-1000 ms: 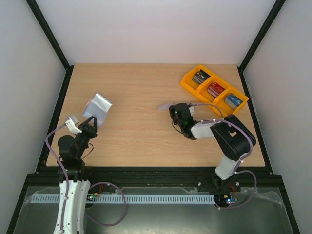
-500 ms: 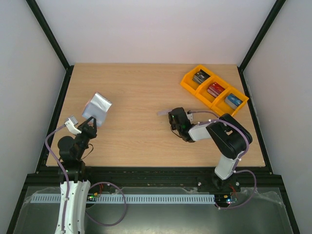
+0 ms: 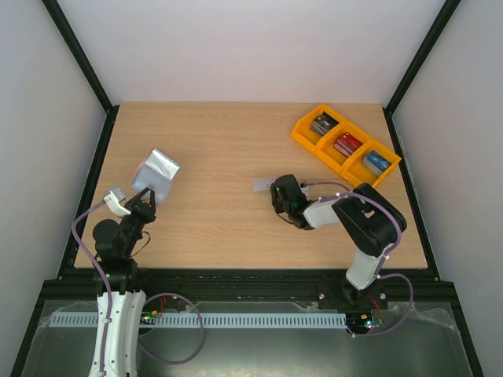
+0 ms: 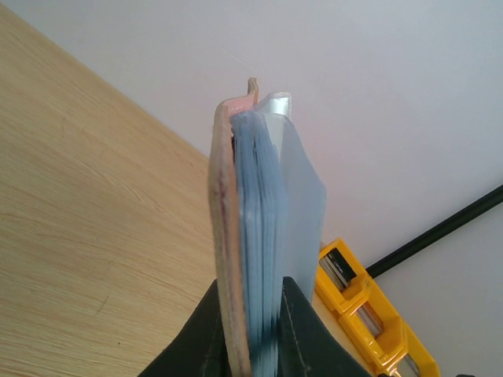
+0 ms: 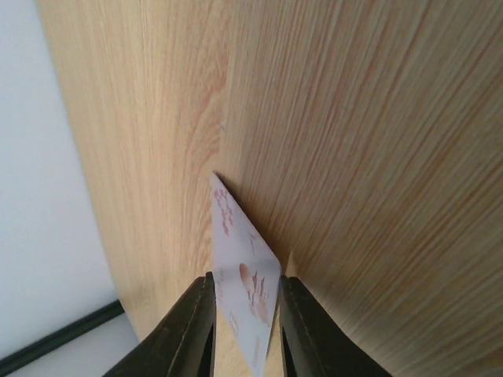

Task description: Take the credit cards out of the card holder

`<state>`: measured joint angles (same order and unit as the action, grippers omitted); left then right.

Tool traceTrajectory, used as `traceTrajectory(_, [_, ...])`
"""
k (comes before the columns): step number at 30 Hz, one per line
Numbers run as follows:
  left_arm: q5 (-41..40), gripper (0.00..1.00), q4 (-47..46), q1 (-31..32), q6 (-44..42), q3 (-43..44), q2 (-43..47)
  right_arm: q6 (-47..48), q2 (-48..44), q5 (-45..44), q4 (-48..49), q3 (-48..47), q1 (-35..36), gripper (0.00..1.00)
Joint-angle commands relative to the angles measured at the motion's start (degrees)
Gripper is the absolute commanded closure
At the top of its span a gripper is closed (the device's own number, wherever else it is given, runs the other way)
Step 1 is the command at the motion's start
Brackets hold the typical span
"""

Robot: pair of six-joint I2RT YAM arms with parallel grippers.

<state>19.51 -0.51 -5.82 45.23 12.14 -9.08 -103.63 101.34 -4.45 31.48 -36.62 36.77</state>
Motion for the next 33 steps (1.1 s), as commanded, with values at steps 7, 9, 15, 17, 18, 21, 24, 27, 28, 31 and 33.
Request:
traceTrajectory(7, [1.22, 0.98, -2.98, -0.49, 0.21, -0.45, 0.73, 0.65, -9.72, 0.87, -6.31, 2.88, 0.32, 0.63])
traceTrajectory(9, [1.71, 0.98, -3.25, -0.53, 0.16, -0.45, 0.67, 1.95, -12.66, 0.14, -6.55, 3.96, 0.32, 0.62])
traceTrajectory(15, [7.44, 0.98, -6.92, -0.61, 0.21, -0.79, 0.47, 37.42, -21.98, 3.93, -0.91, -4.46, -0.05, 0.5])
traceTrajectory(17, [9.67, 0.98, -8.11, -0.56, 0.21, -0.65, 0.26, 56.35, -24.15, 8.4, -4.71, -12.82, 1.75, 0.49])
traceTrajectory(18, [11.14, 0.98, -9.09, -0.54, 0.27, -0.72, 0.17, 64.18, -24.94, 13.25, -5.03, -15.6, 2.44, 0.48])
traceTrajectory(21, [16.45, 0.98, -14.08, -0.5, 1.21, -1.1, -0.29, 79.25, -24.94, 32.54, -6.41, -22.03, 4.01, 0.44])
traceTrajectory(24, [20.62, 0.98, -17.25, -0.45, 1.54, -0.81, -1.03, 90.76, -21.98, 39.83, -18.66, -30.41, 9.28, 0.39])
traceTrajectory(27, [23.67, 0.98, -17.92, -0.36, -1.38, 0.59, -1.73, 102.53, -19.27, 29.23, -29.76, -36.24, 17.6, 0.32])
traceTrajectory(28, [24.71, 0.98, -18.17, -0.34, -2.41, 0.94, -2.01, 104.38, -18.67, 25.49, -30.04, -36.67, 19.65, 0.3])
traceTrajectory(31, [27.54, 0.98, -18.93, -0.01, -4.93, 1.42, -2.87, 108.02, -17.36, 20.08, -29.67, -37.16, 23.0, 0.26])
traceTrajectory(33, [28.34, 0.98, -18.46, 0.25, -6.22, 1.64, -3.12, 109.48, -16.14, 17.81, -30.19, -37.69, 24.0, 0.2])
